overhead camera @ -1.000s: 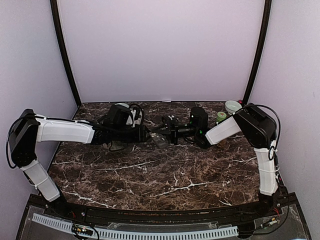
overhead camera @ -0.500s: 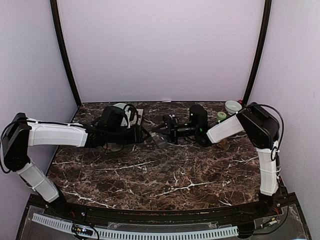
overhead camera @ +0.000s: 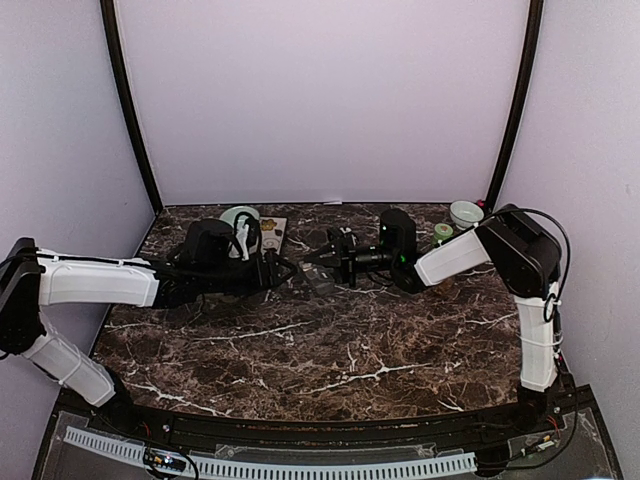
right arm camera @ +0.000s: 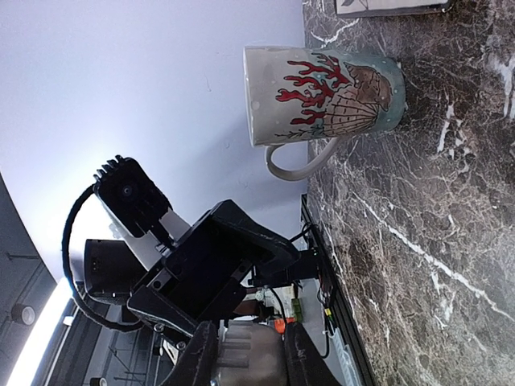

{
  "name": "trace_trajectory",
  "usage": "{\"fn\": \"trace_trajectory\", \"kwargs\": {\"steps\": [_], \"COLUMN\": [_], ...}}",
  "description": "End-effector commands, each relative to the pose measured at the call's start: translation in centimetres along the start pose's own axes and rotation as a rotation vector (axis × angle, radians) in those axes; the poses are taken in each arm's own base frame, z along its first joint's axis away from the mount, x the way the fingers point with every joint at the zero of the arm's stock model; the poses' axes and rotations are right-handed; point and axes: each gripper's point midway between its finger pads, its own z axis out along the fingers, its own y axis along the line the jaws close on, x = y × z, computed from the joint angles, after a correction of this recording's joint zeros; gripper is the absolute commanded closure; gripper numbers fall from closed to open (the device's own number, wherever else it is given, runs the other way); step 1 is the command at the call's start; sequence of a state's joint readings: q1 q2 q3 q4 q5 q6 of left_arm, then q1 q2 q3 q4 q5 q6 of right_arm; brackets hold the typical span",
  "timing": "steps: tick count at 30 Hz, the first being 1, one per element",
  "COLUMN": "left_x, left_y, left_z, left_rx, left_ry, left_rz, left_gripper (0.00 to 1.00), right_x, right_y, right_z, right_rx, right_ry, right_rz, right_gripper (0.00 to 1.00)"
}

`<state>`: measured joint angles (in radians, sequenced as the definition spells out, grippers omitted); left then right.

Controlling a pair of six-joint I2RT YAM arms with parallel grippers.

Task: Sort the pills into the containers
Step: Place the pill container at the center of the board.

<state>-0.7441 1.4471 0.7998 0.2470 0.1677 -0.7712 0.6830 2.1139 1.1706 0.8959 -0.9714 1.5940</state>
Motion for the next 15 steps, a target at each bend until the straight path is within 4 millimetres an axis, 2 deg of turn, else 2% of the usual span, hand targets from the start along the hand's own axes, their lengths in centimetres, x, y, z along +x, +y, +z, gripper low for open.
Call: {"fn": "trace_trajectory", "kwargs": {"steps": [1,7,15], "left_x": [-0.5,-0.2,-0.7], "left_y": [-1.4,-2.2,-3.0], "left_z": [-1.2,-1.0,-0.3], "left_rx": [0.074,0.158,0.257], "left_ry": [-0.039,-0.033,-0.043], "left_rz": [-0.043,-0.179,-0.349], "left_gripper": [0.23,0.22,0.29], "right_x": [1.0,1.2,1.7], "right_y": [1.8,1.7,1.9], "right_z": [-0.4,-0.4,0.0], "right_rx": [-0.022,-0.013,-0.011], "right_ry": [-0.001,0.002,0.012], "right_rz": [-0.061,-0.079,-0.096], "right_gripper": [0.77,0.77,0.77]}}
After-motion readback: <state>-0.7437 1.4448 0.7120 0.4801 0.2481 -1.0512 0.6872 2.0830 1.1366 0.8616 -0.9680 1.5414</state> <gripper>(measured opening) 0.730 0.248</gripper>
